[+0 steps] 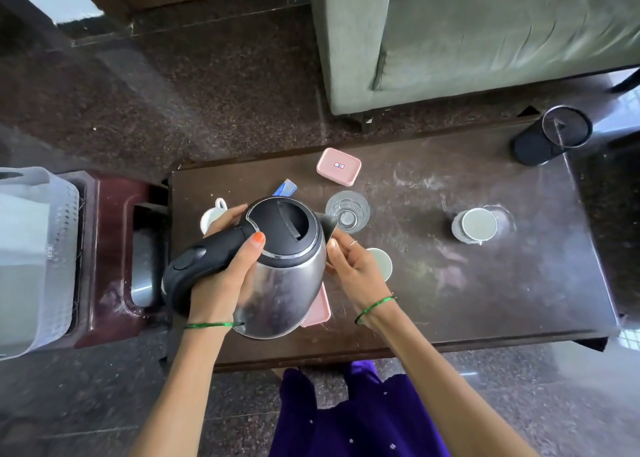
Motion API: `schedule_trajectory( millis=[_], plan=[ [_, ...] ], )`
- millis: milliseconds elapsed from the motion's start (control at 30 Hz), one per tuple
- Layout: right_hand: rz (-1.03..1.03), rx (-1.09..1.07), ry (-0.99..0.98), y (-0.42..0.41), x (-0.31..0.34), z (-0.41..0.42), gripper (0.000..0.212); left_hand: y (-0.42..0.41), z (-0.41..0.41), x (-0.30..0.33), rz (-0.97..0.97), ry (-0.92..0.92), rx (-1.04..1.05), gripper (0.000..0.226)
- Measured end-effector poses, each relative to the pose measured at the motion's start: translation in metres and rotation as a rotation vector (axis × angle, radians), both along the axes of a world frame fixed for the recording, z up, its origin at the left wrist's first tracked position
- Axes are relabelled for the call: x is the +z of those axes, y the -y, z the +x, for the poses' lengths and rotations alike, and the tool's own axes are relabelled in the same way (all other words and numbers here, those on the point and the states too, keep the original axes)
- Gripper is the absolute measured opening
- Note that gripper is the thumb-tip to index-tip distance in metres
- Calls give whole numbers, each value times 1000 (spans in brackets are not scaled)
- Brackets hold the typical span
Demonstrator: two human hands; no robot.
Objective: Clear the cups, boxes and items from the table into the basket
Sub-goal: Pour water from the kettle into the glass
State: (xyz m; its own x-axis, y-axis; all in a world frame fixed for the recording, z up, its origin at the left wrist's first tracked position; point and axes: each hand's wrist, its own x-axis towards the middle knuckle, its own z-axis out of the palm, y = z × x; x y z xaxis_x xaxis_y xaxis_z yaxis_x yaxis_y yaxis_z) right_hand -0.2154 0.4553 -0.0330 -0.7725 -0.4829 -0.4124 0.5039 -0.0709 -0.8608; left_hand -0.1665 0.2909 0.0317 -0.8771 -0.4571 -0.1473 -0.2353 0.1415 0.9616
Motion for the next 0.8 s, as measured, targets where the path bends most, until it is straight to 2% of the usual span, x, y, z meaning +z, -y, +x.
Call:
schedule_trajectory(
  millis=[200,500,633,800],
  plan=[
    [115,-42,69,3,-26,-1,26,-3,-14,-12,-58,21,-25,30],
    [210,-86,98,6,-38,-2,29,-5,-30,-23,-124,104,-65,24],
    [324,-39,-12,-8,-37,-9,29,-3,-33,-27,-145,161,-27,24],
    [610,-157,-236,-37,-36,-35,29,-3,-34,-26,-139,192,3,25]
  ],
)
